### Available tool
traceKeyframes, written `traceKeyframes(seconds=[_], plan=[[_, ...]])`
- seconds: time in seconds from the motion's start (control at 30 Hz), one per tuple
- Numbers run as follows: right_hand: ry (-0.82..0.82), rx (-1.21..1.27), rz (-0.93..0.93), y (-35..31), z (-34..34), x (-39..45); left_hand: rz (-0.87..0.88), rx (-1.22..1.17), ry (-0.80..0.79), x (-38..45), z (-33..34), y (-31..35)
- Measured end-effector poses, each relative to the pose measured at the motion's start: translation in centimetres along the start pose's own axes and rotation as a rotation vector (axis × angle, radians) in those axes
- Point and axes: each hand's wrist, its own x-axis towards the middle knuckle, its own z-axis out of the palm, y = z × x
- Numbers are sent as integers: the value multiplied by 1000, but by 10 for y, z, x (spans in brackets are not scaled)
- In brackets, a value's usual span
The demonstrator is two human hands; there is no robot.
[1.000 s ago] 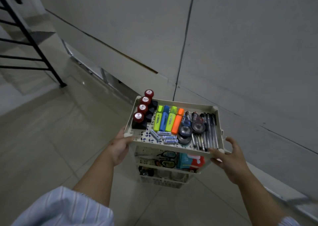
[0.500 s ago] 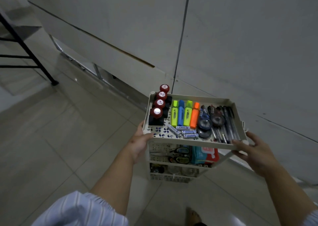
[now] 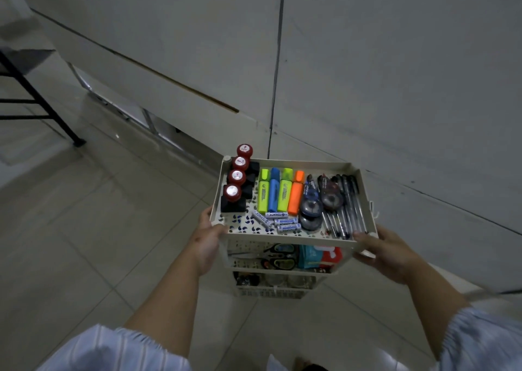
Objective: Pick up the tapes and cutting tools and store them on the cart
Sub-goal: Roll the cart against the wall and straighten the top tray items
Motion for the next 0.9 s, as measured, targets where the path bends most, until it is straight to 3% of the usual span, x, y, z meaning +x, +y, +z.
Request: traceKeyframes(seconds=[0.27,0.47,0.9], plan=[[-58,-39,52,9,-6,-3,19,28,94,-8,9,-1],[-45,62,36,19,-5,-11,10,110,65,-3,3,-1],[98,128,23,42,6,-51,-27,305,-194,0,-2,16]])
